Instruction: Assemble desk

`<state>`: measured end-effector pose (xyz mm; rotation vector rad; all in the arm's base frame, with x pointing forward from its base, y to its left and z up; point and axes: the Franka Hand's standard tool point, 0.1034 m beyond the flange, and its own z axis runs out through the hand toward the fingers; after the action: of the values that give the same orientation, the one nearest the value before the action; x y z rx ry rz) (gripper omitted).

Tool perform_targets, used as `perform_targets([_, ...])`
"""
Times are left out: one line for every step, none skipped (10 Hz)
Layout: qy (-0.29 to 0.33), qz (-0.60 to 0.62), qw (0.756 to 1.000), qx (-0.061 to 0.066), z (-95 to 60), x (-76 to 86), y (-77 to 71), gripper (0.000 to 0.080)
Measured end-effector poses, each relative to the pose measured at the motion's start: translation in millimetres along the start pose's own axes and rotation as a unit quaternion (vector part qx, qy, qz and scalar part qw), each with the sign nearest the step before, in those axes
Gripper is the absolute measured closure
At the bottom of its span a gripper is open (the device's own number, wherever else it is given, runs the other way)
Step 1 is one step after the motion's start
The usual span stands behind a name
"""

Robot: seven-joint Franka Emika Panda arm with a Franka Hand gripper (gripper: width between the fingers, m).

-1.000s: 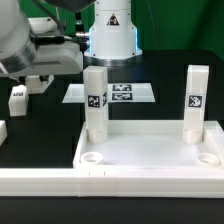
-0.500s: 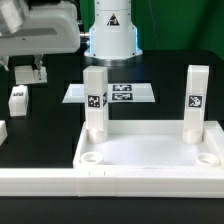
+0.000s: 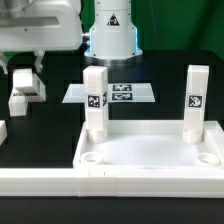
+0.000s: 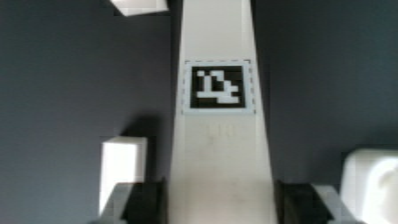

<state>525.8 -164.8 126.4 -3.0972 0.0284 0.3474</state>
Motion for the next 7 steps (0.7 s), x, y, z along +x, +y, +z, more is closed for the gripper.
perform_targets([0.033, 0.009, 0.999, 0.010, -11.4, 10.4, -5.1, 0.0515])
perform_targets([0.049, 0.009, 0.999, 0.008, -19.1, 15.3, -9.6, 0.0515])
perform_targets([0.085, 0.005, 0.996, -0.003, -27.0, 24.9, -10.3, 0.0515])
perform_targets([0.119, 0.006, 0.993, -0.009, -25.1, 25.5, -6.9, 0.0515])
perform_targets([0.136, 0.009, 0.991, -0.013, -22.8, 23.4, -4.7, 0.0515])
perform_targets([0.168, 0.008, 0.985, -0.025, -24.3, 26.8, 0.0, 0.0515])
perform_targets([0.196, 0.012, 0.980, -0.032, -26.2, 31.4, -0.1, 0.0515])
